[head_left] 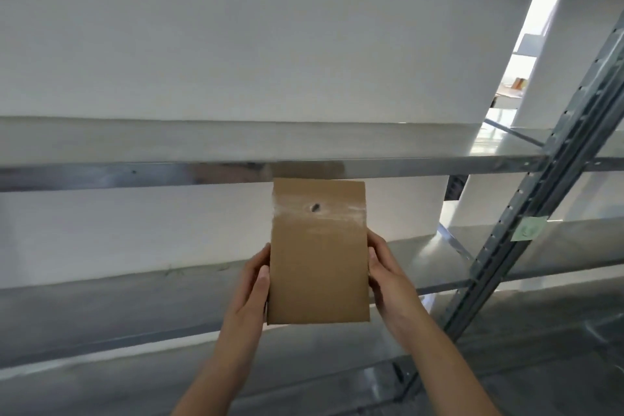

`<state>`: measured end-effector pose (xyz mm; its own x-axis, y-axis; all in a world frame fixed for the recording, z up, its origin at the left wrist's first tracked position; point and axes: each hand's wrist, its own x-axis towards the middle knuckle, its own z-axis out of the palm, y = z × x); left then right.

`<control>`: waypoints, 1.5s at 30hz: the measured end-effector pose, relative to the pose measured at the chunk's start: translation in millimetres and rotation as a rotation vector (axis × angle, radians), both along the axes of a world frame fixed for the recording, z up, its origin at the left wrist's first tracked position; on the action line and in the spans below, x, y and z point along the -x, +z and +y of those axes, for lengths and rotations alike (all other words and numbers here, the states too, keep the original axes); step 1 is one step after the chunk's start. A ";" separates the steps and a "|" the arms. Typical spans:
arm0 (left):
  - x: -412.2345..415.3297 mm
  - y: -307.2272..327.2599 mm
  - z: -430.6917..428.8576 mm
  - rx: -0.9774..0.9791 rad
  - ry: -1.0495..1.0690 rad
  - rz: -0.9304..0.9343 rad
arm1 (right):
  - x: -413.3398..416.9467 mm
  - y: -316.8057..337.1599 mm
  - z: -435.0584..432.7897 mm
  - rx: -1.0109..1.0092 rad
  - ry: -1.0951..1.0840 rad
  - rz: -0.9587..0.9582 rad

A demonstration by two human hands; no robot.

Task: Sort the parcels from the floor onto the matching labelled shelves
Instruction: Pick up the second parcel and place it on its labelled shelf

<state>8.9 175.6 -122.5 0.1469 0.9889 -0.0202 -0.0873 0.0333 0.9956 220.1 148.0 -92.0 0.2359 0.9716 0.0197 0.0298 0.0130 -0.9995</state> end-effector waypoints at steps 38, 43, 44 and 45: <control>26.2 16.4 -42.0 -0.218 0.167 0.029 | 16.5 25.0 -25.2 -0.058 0.204 -0.003; 27.5 6.2 -41.5 -0.244 0.140 0.063 | 20.9 35.0 -23.7 -0.067 0.059 -0.026; 27.4 4.5 -40.9 -0.251 0.150 0.058 | 20.8 36.7 -23.3 -0.065 0.037 -0.011; 27.6 2.1 -39.8 -0.258 0.158 0.056 | 20.4 38.5 -22.7 -0.064 0.018 0.006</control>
<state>-18.7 135.8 -120.3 -0.0037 0.9731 0.2305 -0.0157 -0.2306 0.9729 199.8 125.2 -53.5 0.2188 0.9725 0.0801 0.0231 0.0769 -0.9968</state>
